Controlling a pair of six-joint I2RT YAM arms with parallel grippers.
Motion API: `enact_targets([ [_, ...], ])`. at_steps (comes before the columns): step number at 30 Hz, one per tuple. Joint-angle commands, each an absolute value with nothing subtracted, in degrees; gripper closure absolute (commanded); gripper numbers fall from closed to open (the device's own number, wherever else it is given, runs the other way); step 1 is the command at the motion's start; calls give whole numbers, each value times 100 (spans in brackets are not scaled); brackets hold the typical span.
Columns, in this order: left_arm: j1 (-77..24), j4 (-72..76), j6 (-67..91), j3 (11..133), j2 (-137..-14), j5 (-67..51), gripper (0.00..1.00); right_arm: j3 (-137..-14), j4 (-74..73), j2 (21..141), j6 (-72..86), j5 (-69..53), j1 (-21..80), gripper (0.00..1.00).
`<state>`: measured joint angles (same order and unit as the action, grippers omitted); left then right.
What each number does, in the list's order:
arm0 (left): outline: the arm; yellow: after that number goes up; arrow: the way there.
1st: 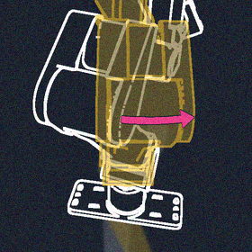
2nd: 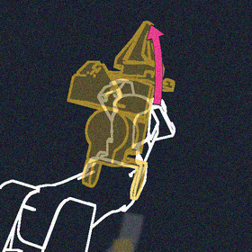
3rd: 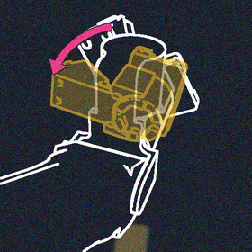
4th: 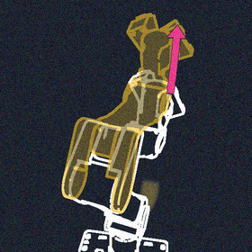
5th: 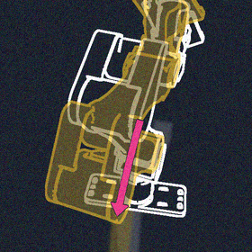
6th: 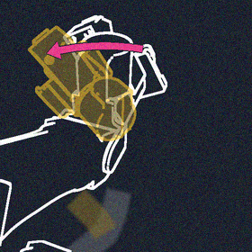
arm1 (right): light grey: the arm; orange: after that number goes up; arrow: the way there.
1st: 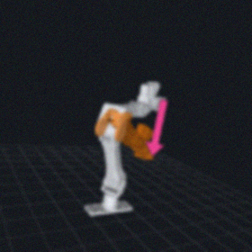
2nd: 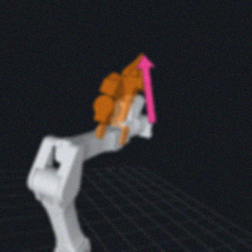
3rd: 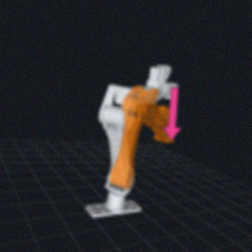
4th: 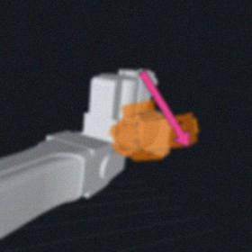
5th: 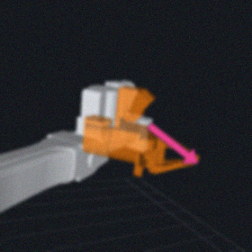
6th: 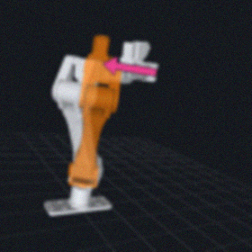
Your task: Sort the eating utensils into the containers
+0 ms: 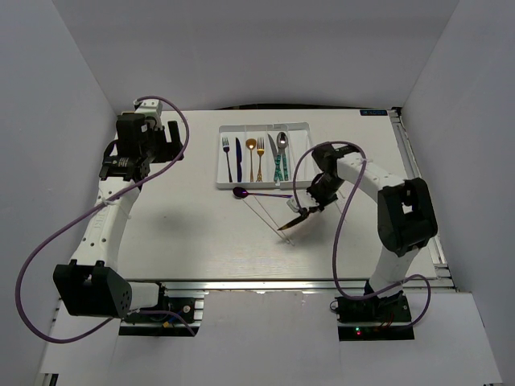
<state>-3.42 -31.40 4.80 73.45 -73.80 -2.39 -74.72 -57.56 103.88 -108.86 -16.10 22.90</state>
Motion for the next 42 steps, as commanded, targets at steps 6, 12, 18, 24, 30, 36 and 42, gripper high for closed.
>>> enact_targets([
  [6,-290,-3015,624,7418,-7339,-229,8,-8831,-6425,10432,-8248,-3189,2461,100],
  [12,-290,-2936,729,7523,-7234,104,8,-9799,-5557,11152,-5120,-4243,2496,100],
  [18,-290,-2944,677,7585,-7198,193,8,-10275,-3633,11654,-1016,-4483,2531,100],
  [24,-281,-2953,493,7550,-7111,474,8,-9686,-1401,11663,2094,-3912,2628,100],
  [30,-264,-2971,422,7471,-7084,668,7,-10546,-1720,12444,3189,-2878,2672,100],
  [36,-237,-2971,360,7436,-7075,835,7,-11153,-1995,12875,3454,-2172,2768,100],
  [42,-193,-2971,343,7392,-7093,879,7,-11584,-2118,13183,3428,-1811,2777,100],
])
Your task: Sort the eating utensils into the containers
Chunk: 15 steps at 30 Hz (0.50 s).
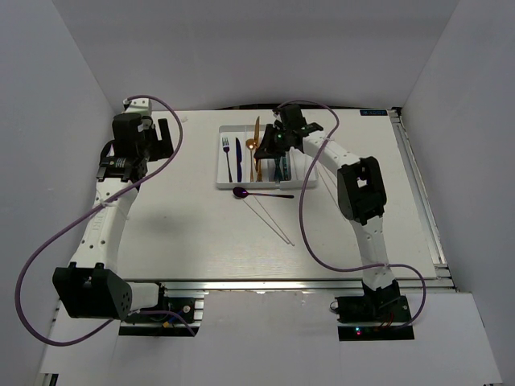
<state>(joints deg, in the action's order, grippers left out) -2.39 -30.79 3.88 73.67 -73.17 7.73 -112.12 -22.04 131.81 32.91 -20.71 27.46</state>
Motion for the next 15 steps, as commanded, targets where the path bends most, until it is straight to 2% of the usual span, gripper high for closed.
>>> enact_targets([
  [1,-185,-2971,343,7383,-7093,879,7,-11575,-2109,13210,3402,-1811,2777,100],
  [15,-141,-2953,325,7383,-7058,967,7,-11198,-2101,13386,3006,-2047,2786,100],
])
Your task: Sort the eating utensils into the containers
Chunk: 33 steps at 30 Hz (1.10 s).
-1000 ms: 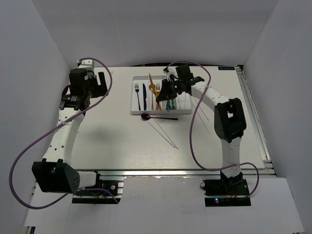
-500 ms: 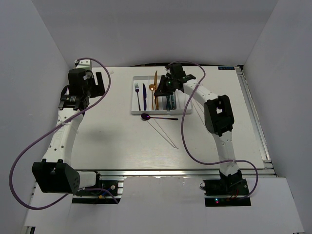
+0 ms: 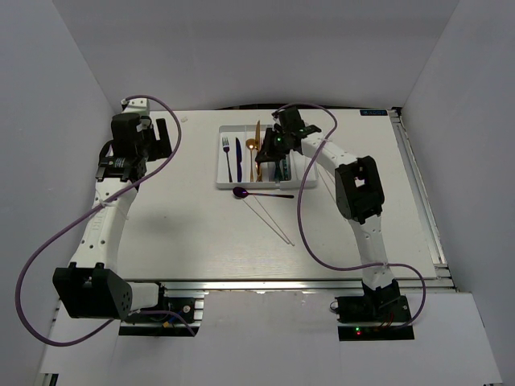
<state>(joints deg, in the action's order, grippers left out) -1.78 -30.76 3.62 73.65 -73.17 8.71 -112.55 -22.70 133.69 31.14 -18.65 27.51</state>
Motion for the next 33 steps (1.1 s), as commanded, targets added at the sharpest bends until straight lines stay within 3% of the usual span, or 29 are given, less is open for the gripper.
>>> enact_targets([
  [1,-141,-2953,316,7383,-7049,984,7,-11180,-2101,13386,2997,-2065,2795,87],
  [4,-141,-2944,290,7392,-7023,1046,6,-11206,-2118,13298,2936,-2083,2804,57],
  [7,-132,-2936,264,7453,-7005,1055,5,-11582,-2215,13193,2752,-2136,2821,45],
  [13,-132,-2883,369,7453,-6996,949,4,-12200,-2592,12763,1848,-2118,2979,48],
  [15,-132,-2848,430,7427,-6970,897,3,-11744,-2619,12254,953,-2101,3093,51],
  [18,-132,-2813,518,7330,-6917,853,3,-10410,-2382,11375,-584,-1987,3549,66],
  [22,-132,-2812,545,7242,-6785,800,3,-9055,-2399,10531,-2177,-1706,3876,78],
  [27,-132,-2865,475,7154,-6548,782,3,-8394,-2714,10362,-3276,-1328,3894,76],
  [33,-132,-2892,501,7084,-6416,782,3,-8472,-2812,10731,-3621,-836,3894,75],
])
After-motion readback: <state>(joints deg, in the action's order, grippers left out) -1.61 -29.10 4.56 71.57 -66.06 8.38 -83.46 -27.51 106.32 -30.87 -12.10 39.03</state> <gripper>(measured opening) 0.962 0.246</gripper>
